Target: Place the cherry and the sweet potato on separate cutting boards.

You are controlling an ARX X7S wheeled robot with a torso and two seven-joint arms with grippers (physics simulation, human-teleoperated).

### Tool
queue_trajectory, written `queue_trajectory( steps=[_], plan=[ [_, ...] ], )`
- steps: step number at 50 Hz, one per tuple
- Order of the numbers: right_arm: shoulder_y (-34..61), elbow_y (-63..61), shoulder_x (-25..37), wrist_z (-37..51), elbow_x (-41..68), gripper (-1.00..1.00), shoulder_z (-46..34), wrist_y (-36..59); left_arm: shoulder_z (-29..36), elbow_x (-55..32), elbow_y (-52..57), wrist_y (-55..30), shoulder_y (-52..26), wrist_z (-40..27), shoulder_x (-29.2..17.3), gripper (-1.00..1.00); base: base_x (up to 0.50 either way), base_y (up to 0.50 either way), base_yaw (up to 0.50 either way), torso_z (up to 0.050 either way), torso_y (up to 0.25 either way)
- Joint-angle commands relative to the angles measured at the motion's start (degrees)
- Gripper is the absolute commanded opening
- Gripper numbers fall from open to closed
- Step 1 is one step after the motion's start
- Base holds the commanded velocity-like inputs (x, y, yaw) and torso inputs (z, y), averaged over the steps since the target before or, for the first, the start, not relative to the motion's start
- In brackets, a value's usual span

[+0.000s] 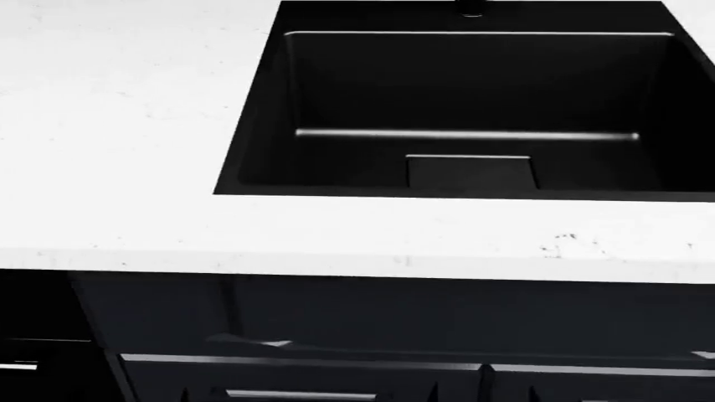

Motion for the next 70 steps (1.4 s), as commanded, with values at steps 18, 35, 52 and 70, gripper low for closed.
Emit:
queue_trajectory(
  steps=[18, 35, 52, 70],
  plan=[
    [-0.89, 0.42, 0.68, 4.22, -0.91, 1.00, 0.61, -2.99, 0.04, -2.91, 0.34, 0.01, -0.01, -0.35, -0.73, 1.00, -0.05, 0.00, -0.19, 0.000, 0.000],
    [-0.93, 0.16, 1.38, 6.08, 0.44, 1.00, 0.34, -3.32, 1.20, -3.94, 0.27, 0.16, -0.18, -1.31, -1.59, 1.00, -0.20, 0.02, -0.50, 0.000, 0.000],
    [-1.15, -0.22, 2.04, 7.73, 1.29, 1.00, 0.02, -3.61, 2.16, -4.89, 0.47, 0.34, -0.08, -1.88, -2.42, 1.00, -0.20, 0.04, -0.50, 0.000, 0.000],
    [-1.30, -0.40, 2.64, 9.38, 1.97, 1.00, -0.16, -5.06, 3.03, -5.43, 0.30, 0.53, -0.25, -2.72, -3.08, 1.00, -0.22, 0.07, -0.50, 0.000, 0.000]
  ],
)
